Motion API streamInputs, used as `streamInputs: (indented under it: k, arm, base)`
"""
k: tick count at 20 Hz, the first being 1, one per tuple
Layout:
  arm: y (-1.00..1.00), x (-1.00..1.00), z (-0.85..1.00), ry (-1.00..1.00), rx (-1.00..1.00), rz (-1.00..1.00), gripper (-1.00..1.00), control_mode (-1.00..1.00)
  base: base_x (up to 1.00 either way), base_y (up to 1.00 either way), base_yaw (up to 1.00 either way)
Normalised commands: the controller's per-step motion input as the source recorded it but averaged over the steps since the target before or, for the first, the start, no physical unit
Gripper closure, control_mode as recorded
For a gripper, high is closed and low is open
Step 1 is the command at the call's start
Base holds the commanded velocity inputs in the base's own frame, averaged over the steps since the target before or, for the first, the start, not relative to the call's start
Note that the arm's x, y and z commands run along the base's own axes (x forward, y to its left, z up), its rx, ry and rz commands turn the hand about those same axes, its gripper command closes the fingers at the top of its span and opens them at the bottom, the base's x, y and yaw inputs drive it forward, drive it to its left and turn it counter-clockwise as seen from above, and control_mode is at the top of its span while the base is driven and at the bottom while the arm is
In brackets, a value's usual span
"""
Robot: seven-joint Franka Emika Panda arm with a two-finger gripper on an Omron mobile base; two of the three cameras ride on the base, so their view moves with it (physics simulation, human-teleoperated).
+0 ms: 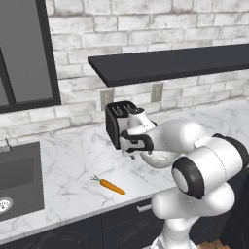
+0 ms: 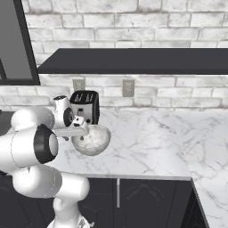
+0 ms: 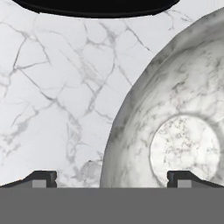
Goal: Place the two vegetables and bowl onto the tray for setting up a vegetable dip station.
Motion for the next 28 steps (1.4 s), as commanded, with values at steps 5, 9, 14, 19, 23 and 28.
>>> streamInputs:
  k: [5,9,14,19,23,28]
  arm:
    - [0.00,0.10,-0.19,0.05,-0.01,0.00,1.00,-1.00]
    - [-0.01,0.05,-0.16,0.08,0.00,0.00,1.00,-1.00]
    - [-0.06,-0.10,-0.09,0.02,0.00,0.00,1.00,-1.00]
    - [-0.09,-0.22,-0.07,0.00,0.00,0.00,1.00,-1.00]
    - [-0.03,-0.20,0.03,-0.03,0.00,0.00,1.00,-1.00]
    - [0.00,-0.28,0.22,-0.09,0.00,0.00,1.00,-1.00]
  base:
    - [0.00,0.00,0.00]
    - [0.00,0.00,0.00]
    - [0.00,0.00,0.00]
    - [0.00,0.00,0.00]
    - [0.00,0.00,0.00]
    - [0.00,0.00,0.00]
